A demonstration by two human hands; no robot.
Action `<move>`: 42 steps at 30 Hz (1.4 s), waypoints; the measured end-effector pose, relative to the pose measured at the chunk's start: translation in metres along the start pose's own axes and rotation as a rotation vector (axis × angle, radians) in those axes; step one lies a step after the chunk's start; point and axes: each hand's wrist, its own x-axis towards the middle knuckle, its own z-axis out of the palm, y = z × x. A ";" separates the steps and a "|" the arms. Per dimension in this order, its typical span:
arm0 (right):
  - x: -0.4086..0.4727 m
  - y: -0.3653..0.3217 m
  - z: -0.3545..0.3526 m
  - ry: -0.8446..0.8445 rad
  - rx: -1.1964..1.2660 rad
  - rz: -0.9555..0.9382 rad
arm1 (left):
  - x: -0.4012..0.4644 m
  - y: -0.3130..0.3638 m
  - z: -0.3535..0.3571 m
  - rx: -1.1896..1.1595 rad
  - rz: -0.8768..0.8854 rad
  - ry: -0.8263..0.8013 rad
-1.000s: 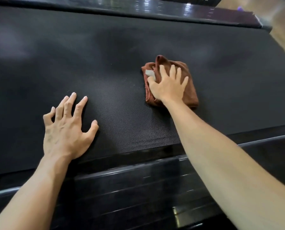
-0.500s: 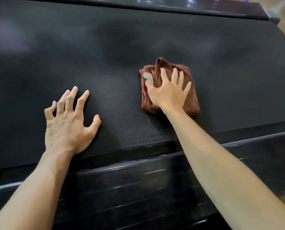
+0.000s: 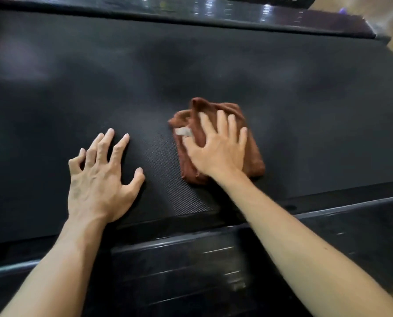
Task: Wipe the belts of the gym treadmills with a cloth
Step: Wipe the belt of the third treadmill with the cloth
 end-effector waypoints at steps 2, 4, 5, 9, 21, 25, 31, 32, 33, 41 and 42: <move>0.025 0.010 -0.006 -0.027 0.014 0.119 | 0.001 0.001 0.000 0.008 -0.001 -0.002; 0.062 0.005 -0.011 -0.059 0.033 0.180 | 0.001 0.000 0.001 0.012 0.001 -0.008; 0.082 -0.001 -0.011 -0.061 0.035 0.186 | 0.000 0.000 0.001 0.010 -0.001 -0.008; 0.141 -0.041 -0.008 -0.098 0.013 0.051 | 0.001 0.000 0.000 0.009 -0.005 -0.008; 0.010 0.008 -0.002 -0.040 0.006 -0.180 | 0.003 0.000 0.001 0.027 0.002 -0.013; 0.056 0.009 -0.008 -0.071 0.085 0.055 | 0.001 -0.002 0.002 0.022 0.001 -0.001; 0.119 -0.042 -0.006 -0.114 0.038 -0.008 | 0.001 -0.002 0.002 0.022 0.002 -0.014; 0.117 -0.052 -0.005 -0.118 0.034 -0.053 | 0.001 -0.002 0.002 0.029 0.000 -0.013; 0.110 -0.060 -0.004 -0.126 0.027 -0.098 | 0.001 -0.001 0.001 0.032 -0.001 -0.012; 0.060 -0.081 -0.020 -0.183 0.664 -0.216 | 0.001 0.001 0.000 -0.014 -0.033 0.017; 0.060 -0.071 -0.024 -0.144 0.732 -0.226 | 0.002 0.001 0.000 -0.028 -0.031 0.022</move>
